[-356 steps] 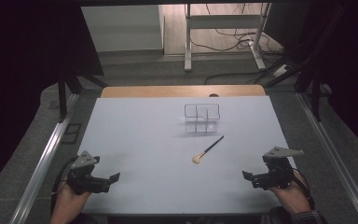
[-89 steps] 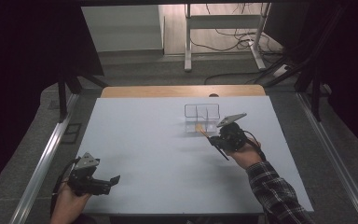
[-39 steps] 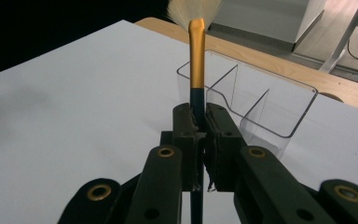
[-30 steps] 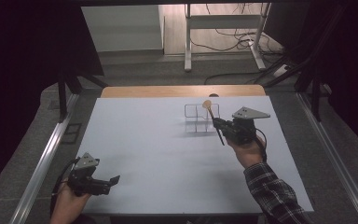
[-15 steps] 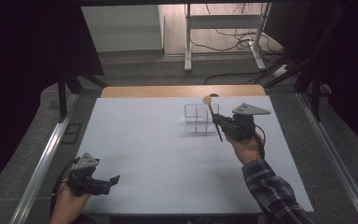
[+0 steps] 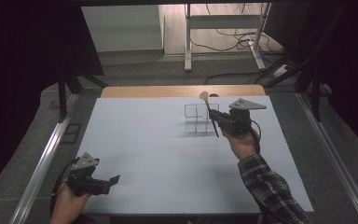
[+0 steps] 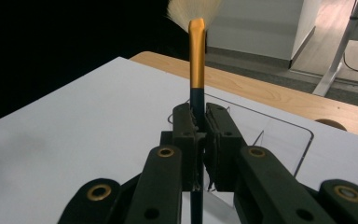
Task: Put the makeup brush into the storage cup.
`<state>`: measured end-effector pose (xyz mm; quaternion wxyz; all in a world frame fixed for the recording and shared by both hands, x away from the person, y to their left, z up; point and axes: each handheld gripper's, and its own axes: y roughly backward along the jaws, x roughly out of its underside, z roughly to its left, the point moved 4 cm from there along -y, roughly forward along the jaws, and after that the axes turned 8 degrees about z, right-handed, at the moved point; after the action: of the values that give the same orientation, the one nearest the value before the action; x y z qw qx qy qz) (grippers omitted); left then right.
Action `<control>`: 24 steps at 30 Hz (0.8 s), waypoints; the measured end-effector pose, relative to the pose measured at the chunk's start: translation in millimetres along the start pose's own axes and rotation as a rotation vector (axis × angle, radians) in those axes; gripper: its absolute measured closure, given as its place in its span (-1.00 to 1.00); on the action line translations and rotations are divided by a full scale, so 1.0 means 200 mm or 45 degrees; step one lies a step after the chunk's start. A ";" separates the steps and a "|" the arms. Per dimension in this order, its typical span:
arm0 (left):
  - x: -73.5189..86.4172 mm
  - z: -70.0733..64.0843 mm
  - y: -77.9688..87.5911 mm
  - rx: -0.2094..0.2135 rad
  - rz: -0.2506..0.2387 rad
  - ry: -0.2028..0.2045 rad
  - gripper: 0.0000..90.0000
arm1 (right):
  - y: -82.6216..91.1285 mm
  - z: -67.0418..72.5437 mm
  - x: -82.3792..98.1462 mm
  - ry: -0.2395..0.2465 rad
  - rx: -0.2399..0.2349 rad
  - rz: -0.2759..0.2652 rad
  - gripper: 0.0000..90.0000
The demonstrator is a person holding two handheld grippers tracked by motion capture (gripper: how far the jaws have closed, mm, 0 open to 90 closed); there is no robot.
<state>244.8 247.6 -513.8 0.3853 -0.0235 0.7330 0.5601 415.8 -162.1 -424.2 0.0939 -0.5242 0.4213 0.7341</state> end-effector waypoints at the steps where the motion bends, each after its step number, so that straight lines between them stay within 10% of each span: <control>1: 0.00 0.00 0.00 0.001 -0.001 0.001 -1.00 | -0.01 0.00 -0.01 -0.005 -0.003 -0.004 0.86; 24: 0.00 0.00 0.01 0.033 -0.047 0.020 -1.00 | -0.11 -0.01 -0.11 -0.033 -0.042 -0.011 0.86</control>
<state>244.7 248.9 -511.2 0.3900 -0.0364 0.7427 0.5432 439.3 -143.0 -418.2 0.0937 -0.5180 0.4058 0.7472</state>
